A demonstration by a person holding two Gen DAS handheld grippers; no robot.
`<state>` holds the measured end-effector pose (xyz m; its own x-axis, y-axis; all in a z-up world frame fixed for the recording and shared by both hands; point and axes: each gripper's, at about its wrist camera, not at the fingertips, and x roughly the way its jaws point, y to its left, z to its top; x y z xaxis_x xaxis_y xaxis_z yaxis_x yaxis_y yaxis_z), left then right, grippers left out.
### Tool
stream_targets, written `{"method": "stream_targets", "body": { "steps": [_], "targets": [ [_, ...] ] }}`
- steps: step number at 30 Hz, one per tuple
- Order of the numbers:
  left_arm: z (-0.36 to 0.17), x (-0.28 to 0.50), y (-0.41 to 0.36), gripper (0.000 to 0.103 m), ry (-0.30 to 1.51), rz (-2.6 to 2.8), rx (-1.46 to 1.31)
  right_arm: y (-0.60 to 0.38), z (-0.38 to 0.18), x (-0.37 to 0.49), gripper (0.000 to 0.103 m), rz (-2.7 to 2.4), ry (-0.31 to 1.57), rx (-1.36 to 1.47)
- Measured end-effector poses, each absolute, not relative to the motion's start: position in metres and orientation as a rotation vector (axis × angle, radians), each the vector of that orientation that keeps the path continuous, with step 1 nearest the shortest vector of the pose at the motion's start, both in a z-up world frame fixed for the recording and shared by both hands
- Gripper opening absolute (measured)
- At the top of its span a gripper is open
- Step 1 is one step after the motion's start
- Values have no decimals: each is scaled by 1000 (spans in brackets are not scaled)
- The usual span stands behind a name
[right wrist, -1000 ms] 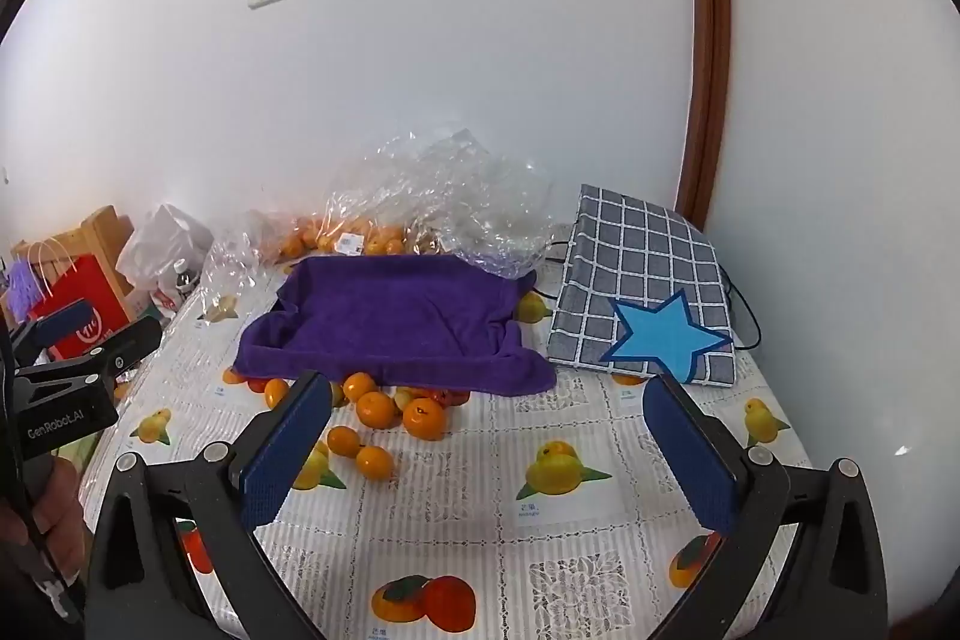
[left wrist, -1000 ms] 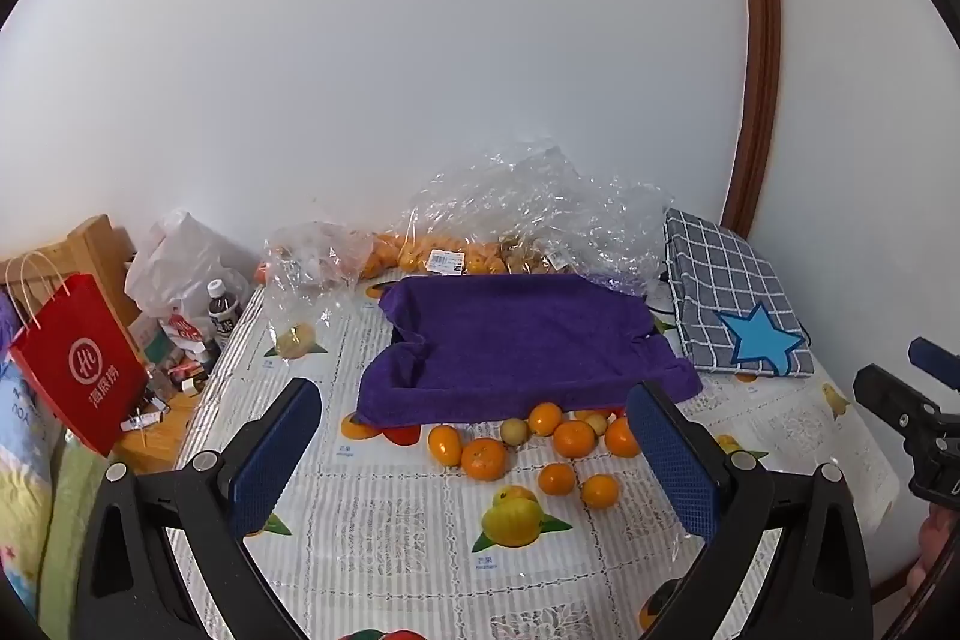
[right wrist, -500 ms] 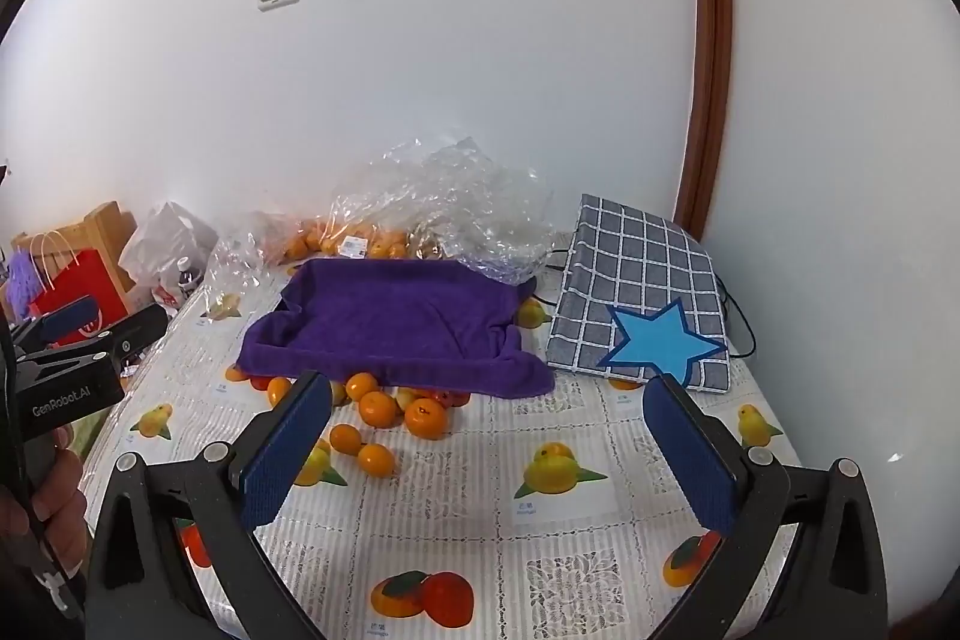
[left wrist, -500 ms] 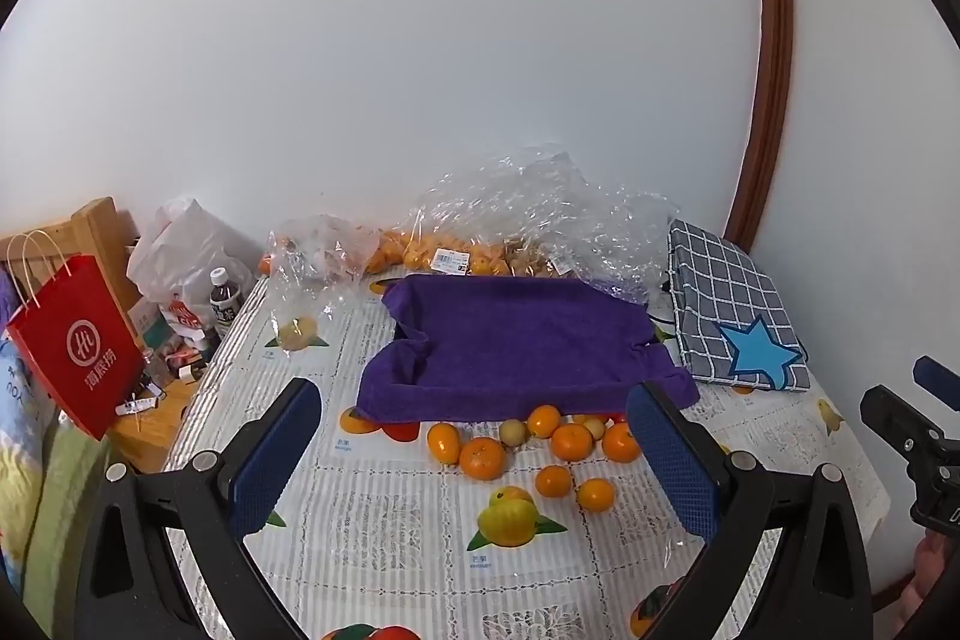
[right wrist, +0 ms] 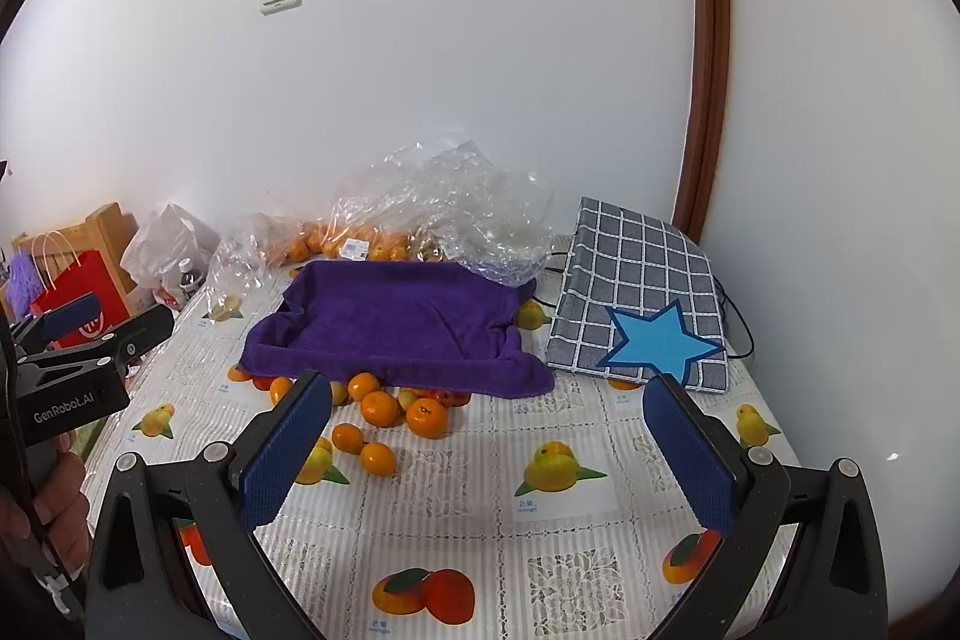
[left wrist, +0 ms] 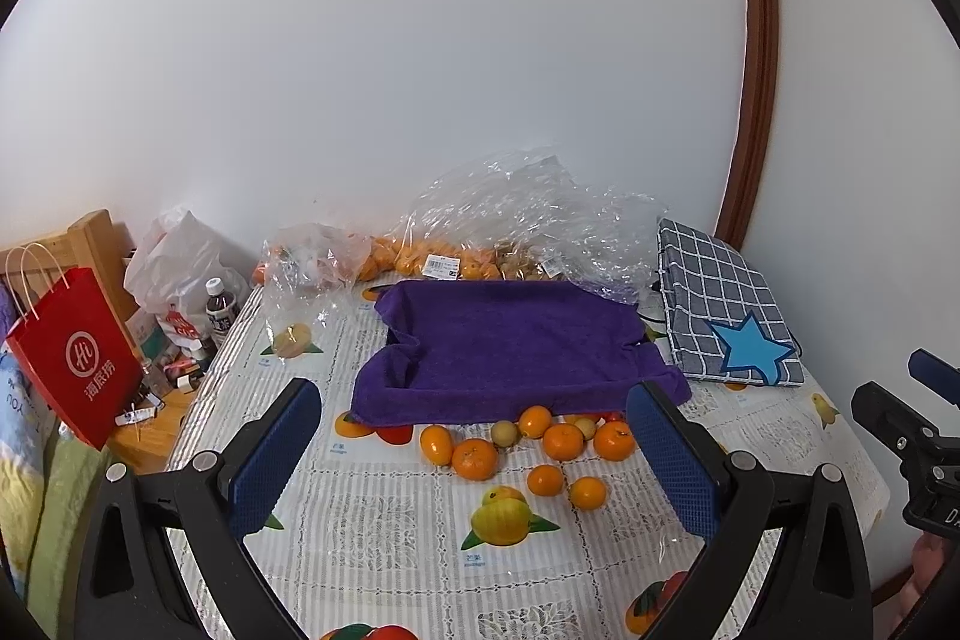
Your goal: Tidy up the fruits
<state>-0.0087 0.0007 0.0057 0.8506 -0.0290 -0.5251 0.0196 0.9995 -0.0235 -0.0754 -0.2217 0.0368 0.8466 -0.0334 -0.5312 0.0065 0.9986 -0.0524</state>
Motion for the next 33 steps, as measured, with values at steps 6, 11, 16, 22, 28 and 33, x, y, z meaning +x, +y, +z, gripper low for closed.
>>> {"method": "stream_targets", "body": {
  "steps": [6,11,16,22,28,33],
  "targets": [
    [5,-10,0,103,551,-26,-17,-222,37,-78,102,-22,559,-51],
    [5,-12,-1,103,551,-25,-16,-223,38,-78,102,-26,562,-55],
    [6,-11,-1,103,552,-25,-17,-223,38,-79,102,-24,559,-57],
    [8,-15,-1,103,552,-36,-25,-219,39,-81,102,-21,552,-64],
    [10,-15,1,103,557,-39,-32,-217,41,-82,102,-16,552,-71],
    [12,-16,3,103,558,-40,-38,-212,42,-83,102,-7,548,-81]
  ]
}}
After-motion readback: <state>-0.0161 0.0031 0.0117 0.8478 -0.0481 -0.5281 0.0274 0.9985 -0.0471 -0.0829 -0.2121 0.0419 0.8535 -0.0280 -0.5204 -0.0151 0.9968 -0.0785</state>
